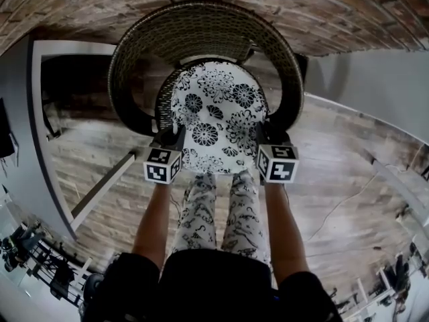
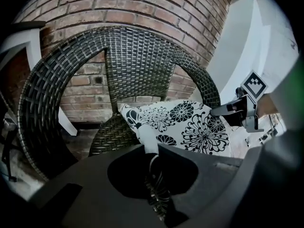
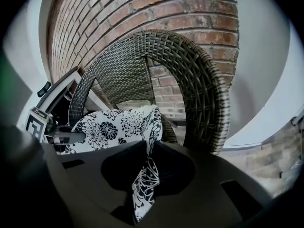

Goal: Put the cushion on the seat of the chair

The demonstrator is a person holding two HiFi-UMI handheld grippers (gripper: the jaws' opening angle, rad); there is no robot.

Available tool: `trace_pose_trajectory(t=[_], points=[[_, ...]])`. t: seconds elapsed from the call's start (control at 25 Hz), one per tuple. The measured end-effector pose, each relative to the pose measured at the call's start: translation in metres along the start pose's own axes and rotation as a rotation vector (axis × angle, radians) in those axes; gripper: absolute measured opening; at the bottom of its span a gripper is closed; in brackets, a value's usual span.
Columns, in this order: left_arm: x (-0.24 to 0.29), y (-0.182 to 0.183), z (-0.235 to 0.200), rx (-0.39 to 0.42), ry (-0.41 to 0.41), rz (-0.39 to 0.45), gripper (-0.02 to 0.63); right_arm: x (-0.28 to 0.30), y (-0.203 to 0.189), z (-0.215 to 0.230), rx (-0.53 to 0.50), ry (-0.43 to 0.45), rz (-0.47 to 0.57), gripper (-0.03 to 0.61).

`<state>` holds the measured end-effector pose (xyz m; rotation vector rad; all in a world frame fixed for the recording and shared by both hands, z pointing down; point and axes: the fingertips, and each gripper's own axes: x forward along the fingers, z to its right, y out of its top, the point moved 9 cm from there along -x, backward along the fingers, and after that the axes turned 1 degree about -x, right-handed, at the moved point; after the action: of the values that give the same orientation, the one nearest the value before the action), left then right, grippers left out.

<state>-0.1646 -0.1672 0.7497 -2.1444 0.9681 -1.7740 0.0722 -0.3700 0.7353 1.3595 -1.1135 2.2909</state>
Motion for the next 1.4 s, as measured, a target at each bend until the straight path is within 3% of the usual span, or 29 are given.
trace_pose_trajectory(t=[0.48, 0.84, 1.2, 1.4], points=[[0.002, 0.002, -0.001, 0.002, 0.012, 0.000, 0.012, 0.005, -0.008, 0.004, 0.003, -0.014, -0.017, 0.100], [0.002, 0.003, 0.000, 0.027, 0.022, -0.005, 0.012, 0.003, -0.014, 0.004, -0.036, -0.043, -0.043, 0.227], [0.001, -0.001, 0.001, 0.026, 0.045, 0.011, 0.012, -0.007, -0.024, 0.007, -0.027, -0.032, -0.043, 0.238], [0.000, -0.003, -0.002, 0.025, 0.073, 0.017, 0.012, -0.014, -0.023, 0.002, 0.036, 0.048, 0.012, 0.244]])
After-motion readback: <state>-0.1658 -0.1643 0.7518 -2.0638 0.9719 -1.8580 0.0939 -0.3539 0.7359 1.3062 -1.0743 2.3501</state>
